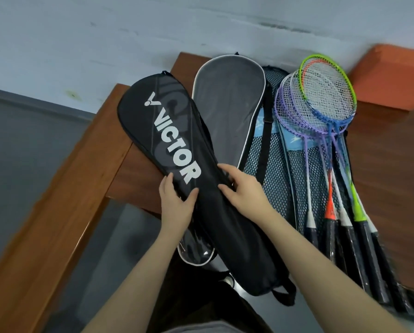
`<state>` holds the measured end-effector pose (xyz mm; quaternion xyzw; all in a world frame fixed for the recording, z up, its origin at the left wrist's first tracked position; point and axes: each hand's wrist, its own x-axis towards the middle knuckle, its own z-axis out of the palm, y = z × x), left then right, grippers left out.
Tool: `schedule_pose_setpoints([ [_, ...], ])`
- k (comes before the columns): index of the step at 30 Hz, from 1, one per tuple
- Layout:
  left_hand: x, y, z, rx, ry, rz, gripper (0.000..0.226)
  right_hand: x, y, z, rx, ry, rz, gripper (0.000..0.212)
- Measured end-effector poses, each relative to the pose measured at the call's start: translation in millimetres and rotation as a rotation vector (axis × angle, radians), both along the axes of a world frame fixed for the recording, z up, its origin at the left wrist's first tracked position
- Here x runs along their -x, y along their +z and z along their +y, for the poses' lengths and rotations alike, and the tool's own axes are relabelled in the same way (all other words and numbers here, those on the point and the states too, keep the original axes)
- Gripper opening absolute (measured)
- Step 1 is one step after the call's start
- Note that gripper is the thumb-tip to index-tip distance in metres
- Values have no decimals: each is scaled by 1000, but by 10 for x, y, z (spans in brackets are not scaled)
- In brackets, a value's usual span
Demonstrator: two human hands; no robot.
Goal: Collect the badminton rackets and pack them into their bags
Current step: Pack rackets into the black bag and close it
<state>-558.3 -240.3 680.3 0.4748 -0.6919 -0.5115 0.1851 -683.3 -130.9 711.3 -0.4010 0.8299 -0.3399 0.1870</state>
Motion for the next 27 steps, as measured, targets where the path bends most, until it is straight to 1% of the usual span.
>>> schedule_pose_setpoints([
  [3,-24,100,42,57,40,-3,64,-118,-46,-3,78,-10,42,47],
  [6,-73,269,1,163,7,5,55,-243,-45,-48,155,-53,96,43],
  [9,-115,453,-184,275,-55,31,53,-360,32,-161,254,-130,78,40],
  [12,-139,568,-466,332,-111,76,54,-470,118,-354,306,-197,83,41],
  [15,-73,642,-806,347,-157,123,52,-515,163,-635,304,-277,139,42],
  [19,88,621,-1248,403,-260,105,44,-551,29,-1015,253,-371,160,40],
  [22,136,430,-1545,362,-343,20,45,-580,-100,-1258,192,-413,145,41],
  [27,111,69,-2015,264,-412,-133,54,-637,-222,-1695,29,-411,80,50],
])
